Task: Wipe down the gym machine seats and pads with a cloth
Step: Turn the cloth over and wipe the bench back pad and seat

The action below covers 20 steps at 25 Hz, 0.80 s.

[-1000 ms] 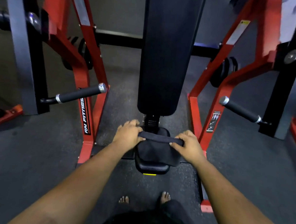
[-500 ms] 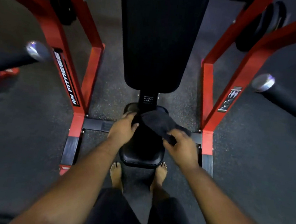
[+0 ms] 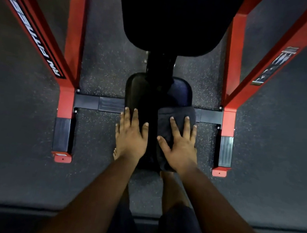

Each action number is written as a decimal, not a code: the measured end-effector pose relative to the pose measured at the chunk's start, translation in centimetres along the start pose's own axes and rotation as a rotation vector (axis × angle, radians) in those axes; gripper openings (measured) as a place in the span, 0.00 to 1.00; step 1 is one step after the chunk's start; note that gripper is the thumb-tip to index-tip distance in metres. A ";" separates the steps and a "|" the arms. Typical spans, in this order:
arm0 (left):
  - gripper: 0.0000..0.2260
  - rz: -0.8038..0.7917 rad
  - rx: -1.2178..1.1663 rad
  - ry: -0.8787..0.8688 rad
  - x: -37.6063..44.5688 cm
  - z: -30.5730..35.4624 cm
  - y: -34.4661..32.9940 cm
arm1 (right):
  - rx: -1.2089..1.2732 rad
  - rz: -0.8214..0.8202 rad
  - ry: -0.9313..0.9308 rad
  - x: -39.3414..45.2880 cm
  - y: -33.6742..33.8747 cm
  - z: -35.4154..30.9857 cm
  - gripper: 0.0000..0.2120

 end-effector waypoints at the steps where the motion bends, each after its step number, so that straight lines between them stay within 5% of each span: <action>1: 0.29 0.001 0.014 -0.001 0.0 -0.1 -0.2 | 0.027 0.012 -0.013 -0.7 -0.3 0.1 0.38; 5: 0.29 0.012 0.064 -0.028 -0.1 -0.2 -0.5 | 0.104 0.042 -0.127 0.8 -0.2 0.7 0.38; 12: 0.29 0.025 0.045 0.008 0.1 -0.4 -0.7 | 0.017 -0.012 -0.152 16.2 1.4 -0.2 0.34; 17: 0.29 0.042 0.039 0.016 0.0 -0.3 -0.6 | 0.098 -0.023 0.016 4.6 0.6 1.5 0.30; 20: 0.29 0.035 0.044 0.021 0.0 -0.2 -0.7 | -0.008 -0.049 0.005 5.5 0.4 1.9 0.31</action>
Point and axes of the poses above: each hand's wrist, its own x-axis towards the middle knuckle, its own y-axis out of the back of the hand, z = x × y, the point moved 6 cm from there along x, towards the middle knuckle, and after that the axes turned 6 degrees about z, right-handed, at the moved point
